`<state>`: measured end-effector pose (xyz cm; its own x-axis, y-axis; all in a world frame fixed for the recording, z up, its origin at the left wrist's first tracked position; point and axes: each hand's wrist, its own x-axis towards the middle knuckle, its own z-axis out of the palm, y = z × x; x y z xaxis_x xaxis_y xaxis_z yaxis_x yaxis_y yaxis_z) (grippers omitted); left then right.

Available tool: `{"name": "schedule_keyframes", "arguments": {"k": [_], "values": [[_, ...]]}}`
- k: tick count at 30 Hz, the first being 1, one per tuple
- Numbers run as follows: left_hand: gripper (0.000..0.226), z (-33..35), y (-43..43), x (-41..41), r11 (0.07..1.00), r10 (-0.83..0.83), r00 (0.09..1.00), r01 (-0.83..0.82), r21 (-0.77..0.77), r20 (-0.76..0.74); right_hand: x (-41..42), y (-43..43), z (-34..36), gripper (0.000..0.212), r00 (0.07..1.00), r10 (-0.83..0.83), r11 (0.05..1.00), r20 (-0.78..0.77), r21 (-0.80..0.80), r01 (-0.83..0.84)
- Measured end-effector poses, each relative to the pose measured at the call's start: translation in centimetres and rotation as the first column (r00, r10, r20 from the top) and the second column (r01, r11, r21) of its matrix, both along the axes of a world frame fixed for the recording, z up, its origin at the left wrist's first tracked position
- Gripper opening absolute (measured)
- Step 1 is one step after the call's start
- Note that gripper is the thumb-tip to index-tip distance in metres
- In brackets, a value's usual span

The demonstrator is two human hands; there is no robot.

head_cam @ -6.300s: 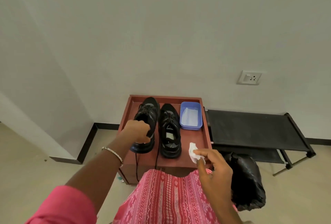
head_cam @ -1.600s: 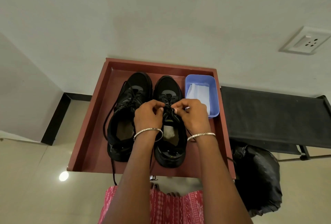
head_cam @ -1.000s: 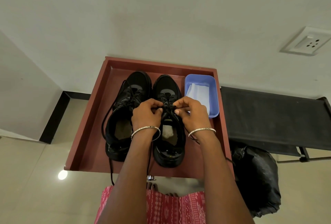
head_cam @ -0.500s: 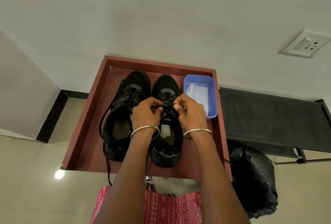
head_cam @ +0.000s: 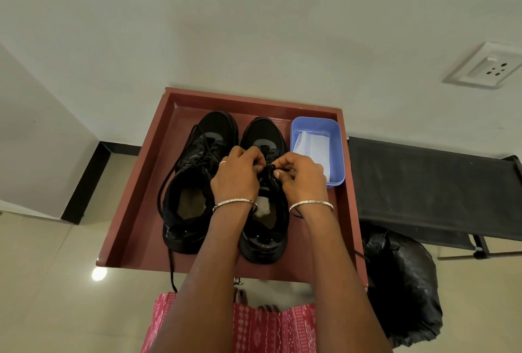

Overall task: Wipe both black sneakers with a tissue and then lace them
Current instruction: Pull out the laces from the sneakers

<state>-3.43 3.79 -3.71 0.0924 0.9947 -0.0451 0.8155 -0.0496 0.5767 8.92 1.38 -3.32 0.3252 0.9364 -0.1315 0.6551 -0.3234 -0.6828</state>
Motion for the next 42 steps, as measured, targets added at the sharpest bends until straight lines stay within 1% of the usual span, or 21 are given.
{"name": "schedule_keyframes", "arguments": {"k": [2, 3, 6, 9, 14, 19, 21, 22, 25, 26, 28, 29, 31, 34, 36, 37, 40, 42], "values": [[0.009, -0.2, -0.1, 0.0, 1.0, -0.029, 0.999, 0.029, 0.012, -0.037, -0.1, 0.0, 0.0, 0.011, 1.0, -0.001, 1.0, 0.016, 0.001, 0.001], [0.01, -0.3, 0.0, -0.1, 0.999, -0.041, 0.999, 0.041, 0.008, -0.026, -0.2, 0.0, -0.1, 0.012, 1.0, -0.001, 1.0, 0.022, 0.002, 0.001], [0.009, -0.4, 0.4, -0.7, 0.997, -0.067, 0.994, 0.07, -0.035, 0.081, -0.3, 0.0, -0.1, 0.014, 1.0, -0.002, 1.0, 0.031, 0.013, 0.002], [0.009, -0.5, 0.6, -1.2, 0.993, -0.077, 0.982, 0.091, -0.078, 0.173, -0.3, 0.1, -0.1, 0.011, 1.0, -0.005, 1.0, 0.03, 0.015, 0.004], [0.011, -0.7, 0.7, -1.2, 0.99, -0.049, 0.969, 0.08, -0.116, 0.244, -0.3, 0.1, -0.2, 0.009, 0.998, -0.013, 1.0, 0.069, 0.027, 0.011], [0.012, -0.5, 0.5, -1.2, 0.986, 0.002, 0.935, 0.057, -0.156, 0.355, -0.5, 0.2, -0.3, 0.008, 0.996, -0.025, 0.999, 0.084, 0.044, 0.021], [0.014, -0.2, 0.6, -1.4, 0.985, 0.021, 0.926, 0.044, -0.164, 0.377, -0.4, 0.1, -0.4, 0.008, 0.999, -0.037, 0.998, 0.039, 0.057, 0.035], [0.015, -0.2, 0.6, -1.5, 0.984, 0.039, 0.917, 0.034, -0.173, 0.398, -0.1, -0.1, -0.4, 0.008, 0.999, -0.048, 0.996, -0.015, 0.07, 0.049], [0.022, -0.2, 0.7, -2.1, 0.964, 0.105, 0.861, 0.035, -0.265, 0.498, 1.1, -0.9, -0.4, 0.014, 0.961, -0.082, 0.993, -0.265, 0.055, 0.1], [0.024, -0.3, 0.7, -2.4, 0.953, 0.118, 0.844, 0.052, -0.299, 0.523, 1.5, -1.1, -0.5, 0.016, 0.943, -0.071, 0.996, -0.324, 0.031, 0.085], [0.027, -0.2, 0.8, -2.8, 0.93, 0.126, 0.815, 0.102, -0.353, 0.566, 2.1, -1.4, -0.5, 0.017, 0.93, -0.013, 1.0, -0.369, 0.001, 0.015], [0.029, -0.1, 0.8, -3.0, 0.916, 0.124, 0.799, 0.136, -0.377, 0.589, 2.1, -1.4, -0.4, 0.016, 0.931, 0.014, 1.0, -0.365, 0.002, -0.014], [0.04, 0.2, 0.7, -3.4, 0.884, 0.093, 0.779, 0.222, -0.411, 0.621, 2.1, -1.3, -0.3, 0.013, 0.953, 0.05, 0.999, -0.297, 0.028, -0.044], [0.059, 0.0, 0.7, -3.8, 0.85, -0.001, 0.796, 0.319, -0.419, 0.605, 1.4, -0.9, -0.2, 0.006, 0.989, 0.084, 0.995, -0.123, 0.06, -0.077], [0.064, -0.3, 0.9, -3.8, 0.858, -0.033, 0.818, 0.318, -0.404, 0.575, 1.0, -0.8, 0.1, 0.009, 0.993, 0.105, 0.993, -0.06, 0.067, -0.101], [0.065, -0.5, 0.9, -3.7, 0.866, -0.035, 0.825, 0.306, -0.395, 0.564, 0.8, -0.9, 0.4, 0.011, 0.988, 0.13, 0.989, -0.085, 0.087, -0.123], [0.066, -1.2, 1.2, -3.6, 0.897, -0.008, 0.851, 0.239, -0.373, 0.525, 1.2, -1.5, 1.1, 0.014, 0.921, 0.201, 0.977, -0.333, 0.139, -0.163], [0.067, -1.5, 1.4, -3.5, 0.9, 0.024, 0.849, 0.211, -0.38, 0.527, 1.9, -1.6, 0.9, 0.014, 0.897, 0.185, 0.98, -0.401, 0.144, -0.138]]}}
